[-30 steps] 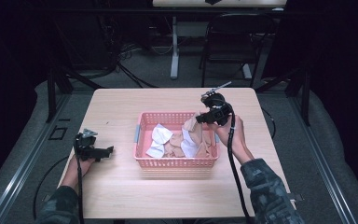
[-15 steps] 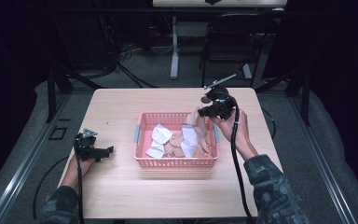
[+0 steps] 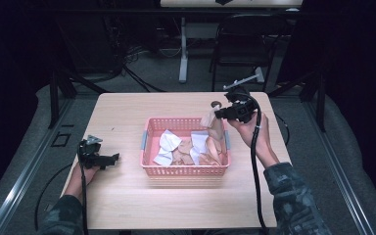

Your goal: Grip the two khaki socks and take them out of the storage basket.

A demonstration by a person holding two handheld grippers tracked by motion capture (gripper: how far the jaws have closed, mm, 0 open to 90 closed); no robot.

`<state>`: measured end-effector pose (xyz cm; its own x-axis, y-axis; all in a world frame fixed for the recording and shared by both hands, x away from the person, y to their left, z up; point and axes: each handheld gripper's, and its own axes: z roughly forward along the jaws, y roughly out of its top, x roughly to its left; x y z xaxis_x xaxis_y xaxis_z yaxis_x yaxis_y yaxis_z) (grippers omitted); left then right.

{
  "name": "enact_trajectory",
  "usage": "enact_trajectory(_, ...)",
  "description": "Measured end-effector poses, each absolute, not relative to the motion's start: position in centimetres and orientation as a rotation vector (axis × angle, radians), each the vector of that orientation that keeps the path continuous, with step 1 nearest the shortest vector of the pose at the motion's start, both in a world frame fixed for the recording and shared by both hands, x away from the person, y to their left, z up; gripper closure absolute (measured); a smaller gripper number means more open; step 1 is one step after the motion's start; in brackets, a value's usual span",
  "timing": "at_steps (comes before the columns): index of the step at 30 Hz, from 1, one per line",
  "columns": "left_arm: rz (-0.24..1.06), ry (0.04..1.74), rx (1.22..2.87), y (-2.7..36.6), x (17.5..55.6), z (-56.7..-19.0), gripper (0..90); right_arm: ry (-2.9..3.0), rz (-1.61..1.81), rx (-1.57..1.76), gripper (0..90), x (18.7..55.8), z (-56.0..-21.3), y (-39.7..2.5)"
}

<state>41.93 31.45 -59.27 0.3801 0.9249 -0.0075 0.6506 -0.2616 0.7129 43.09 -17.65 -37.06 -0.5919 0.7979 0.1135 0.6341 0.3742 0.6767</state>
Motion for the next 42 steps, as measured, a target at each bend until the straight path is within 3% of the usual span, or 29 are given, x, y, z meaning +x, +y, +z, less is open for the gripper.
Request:
enact_trajectory(19, 0.556, 1.352, 2.009, 31.4, 41.9, -59.3, 0.0, 2.310, 1.031, 1.312, 83.6, 41.1, -35.6, -22.4)
enact_trajectory(42, 0.556, 1.353, 2.009, 31.4, 41.9, -59.3, 0.0, 2.236, 0.982, 1.506, 83.8, 39.8, -41.7, -28.8)
